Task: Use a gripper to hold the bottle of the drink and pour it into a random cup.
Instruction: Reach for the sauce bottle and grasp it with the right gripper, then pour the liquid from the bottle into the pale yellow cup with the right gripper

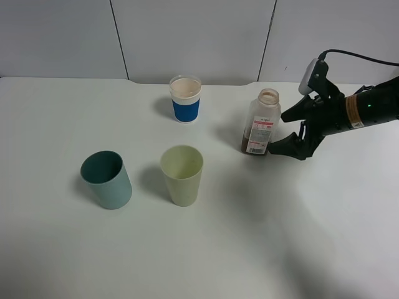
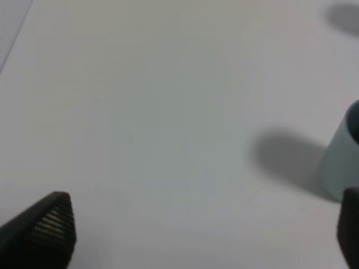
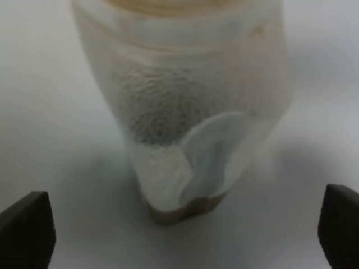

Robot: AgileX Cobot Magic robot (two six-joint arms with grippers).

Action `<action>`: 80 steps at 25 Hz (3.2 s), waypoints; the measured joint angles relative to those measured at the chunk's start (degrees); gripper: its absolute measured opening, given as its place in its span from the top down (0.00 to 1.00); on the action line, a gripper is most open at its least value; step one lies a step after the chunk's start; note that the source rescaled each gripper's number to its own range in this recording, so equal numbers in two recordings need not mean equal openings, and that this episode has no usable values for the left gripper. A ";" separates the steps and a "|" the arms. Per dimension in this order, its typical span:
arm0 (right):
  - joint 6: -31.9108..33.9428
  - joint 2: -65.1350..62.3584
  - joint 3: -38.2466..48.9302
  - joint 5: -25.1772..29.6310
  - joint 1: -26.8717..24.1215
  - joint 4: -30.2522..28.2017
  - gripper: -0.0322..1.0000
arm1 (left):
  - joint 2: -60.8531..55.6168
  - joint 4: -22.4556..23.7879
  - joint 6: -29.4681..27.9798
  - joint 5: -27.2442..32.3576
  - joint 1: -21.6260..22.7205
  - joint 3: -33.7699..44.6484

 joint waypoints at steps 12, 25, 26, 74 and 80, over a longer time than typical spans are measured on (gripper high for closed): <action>-0.73 7.39 -3.49 -2.12 1.65 3.57 0.09 | 0.00 0.00 0.00 0.00 0.00 0.00; -0.62 13.44 -11.31 -5.14 7.43 2.83 0.18 | 0.00 0.00 0.00 0.00 0.00 0.00; -0.62 13.46 -11.34 -5.32 7.43 2.88 0.24 | 0.00 0.00 0.00 0.00 0.00 0.00; 17.75 -5.27 -11.55 13.09 24.19 -0.36 0.95 | 0.00 0.00 0.00 0.00 0.00 0.00; 14.12 -6.60 -11.56 19.41 28.84 -0.36 0.95 | 0.00 0.00 0.00 0.00 0.00 0.00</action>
